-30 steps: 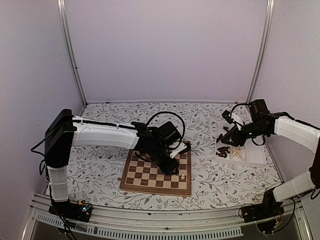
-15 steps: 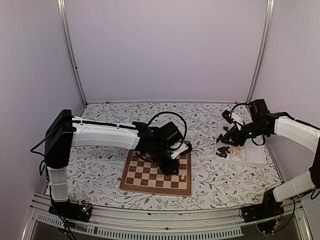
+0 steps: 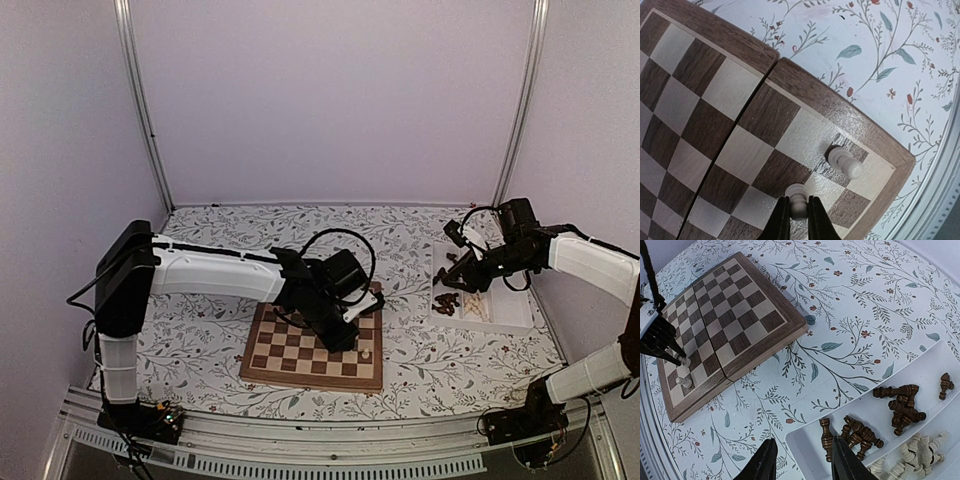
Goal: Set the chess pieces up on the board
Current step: Move the chess piece to the chessboard.
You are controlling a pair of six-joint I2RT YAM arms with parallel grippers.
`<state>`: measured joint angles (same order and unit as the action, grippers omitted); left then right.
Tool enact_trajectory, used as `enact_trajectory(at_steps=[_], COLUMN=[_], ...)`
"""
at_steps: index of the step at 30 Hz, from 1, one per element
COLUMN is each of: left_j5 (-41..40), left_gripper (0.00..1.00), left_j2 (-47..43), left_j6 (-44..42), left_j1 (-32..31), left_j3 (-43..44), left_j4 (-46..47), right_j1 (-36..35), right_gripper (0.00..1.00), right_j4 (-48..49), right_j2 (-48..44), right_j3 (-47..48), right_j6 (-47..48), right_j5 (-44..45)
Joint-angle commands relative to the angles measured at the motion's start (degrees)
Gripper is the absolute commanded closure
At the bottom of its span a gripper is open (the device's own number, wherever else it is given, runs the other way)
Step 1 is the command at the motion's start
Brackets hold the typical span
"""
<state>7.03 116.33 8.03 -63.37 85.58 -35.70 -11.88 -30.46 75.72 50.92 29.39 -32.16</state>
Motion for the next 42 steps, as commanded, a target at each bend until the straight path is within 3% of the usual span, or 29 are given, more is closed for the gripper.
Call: enact_trajectory(at_steps=[1,19,42], left_j5=[0.05,-4.26,-5.27], left_gripper=[0.91,0.96,0.95], left_j2=[-1.39,-6.53,-5.26], left_j6=[-0.03,2.33,1.99], left_j1=[-1.59,-2.99,-2.98], left_j3=[0.70,-4.95,-5.29], left_j4=[-0.75,-2.26,-2.63], right_j1=[0.04,0.06,0.07], right_gripper=[0.60,0.60,0.60], right_j4=[0.36,0.14,-0.21], right_j2=[0.17,1.58,2.06], right_j3=[-0.38,-0.11,-0.11], right_j6=[0.19,0.70,1.01], right_j5=[-1.37,-2.37,-2.98])
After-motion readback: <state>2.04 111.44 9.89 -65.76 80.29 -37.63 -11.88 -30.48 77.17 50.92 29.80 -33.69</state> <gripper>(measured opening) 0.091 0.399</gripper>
